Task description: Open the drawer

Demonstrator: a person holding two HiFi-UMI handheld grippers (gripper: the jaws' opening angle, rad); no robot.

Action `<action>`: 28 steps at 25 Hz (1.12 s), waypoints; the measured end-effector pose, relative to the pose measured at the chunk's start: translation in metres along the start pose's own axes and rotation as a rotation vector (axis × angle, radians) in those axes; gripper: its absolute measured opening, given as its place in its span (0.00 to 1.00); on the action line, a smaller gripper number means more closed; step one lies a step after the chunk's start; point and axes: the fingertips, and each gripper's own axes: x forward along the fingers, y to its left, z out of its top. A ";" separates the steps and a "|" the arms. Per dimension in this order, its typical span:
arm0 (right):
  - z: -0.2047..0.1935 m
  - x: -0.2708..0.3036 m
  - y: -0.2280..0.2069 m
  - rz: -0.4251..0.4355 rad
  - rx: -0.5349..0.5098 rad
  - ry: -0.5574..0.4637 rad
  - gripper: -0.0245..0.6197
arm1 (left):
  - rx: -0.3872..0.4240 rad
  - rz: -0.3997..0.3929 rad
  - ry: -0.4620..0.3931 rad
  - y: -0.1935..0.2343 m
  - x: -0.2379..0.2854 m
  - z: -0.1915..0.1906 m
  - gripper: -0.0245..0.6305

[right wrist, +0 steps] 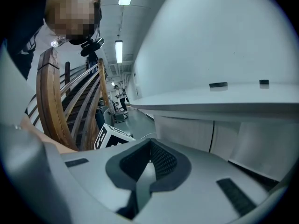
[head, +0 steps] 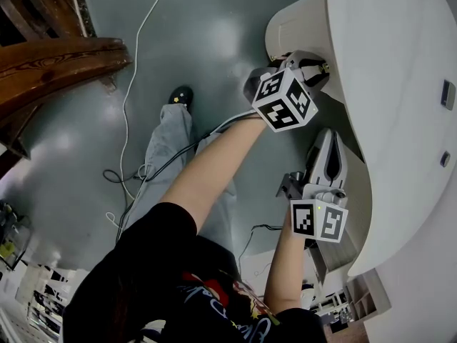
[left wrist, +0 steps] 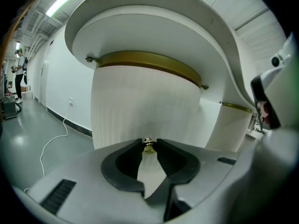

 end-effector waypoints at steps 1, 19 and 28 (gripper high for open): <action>0.000 0.000 -0.001 -0.002 0.001 0.001 0.04 | 0.004 -0.003 0.002 -0.001 0.000 0.000 0.19; 0.001 0.005 0.006 -0.001 0.005 0.003 0.04 | -0.012 -0.008 -0.001 -0.006 -0.026 -0.015 0.19; -0.003 0.001 0.003 0.020 0.000 0.004 0.04 | -0.015 0.023 -0.001 -0.003 -0.028 -0.018 0.19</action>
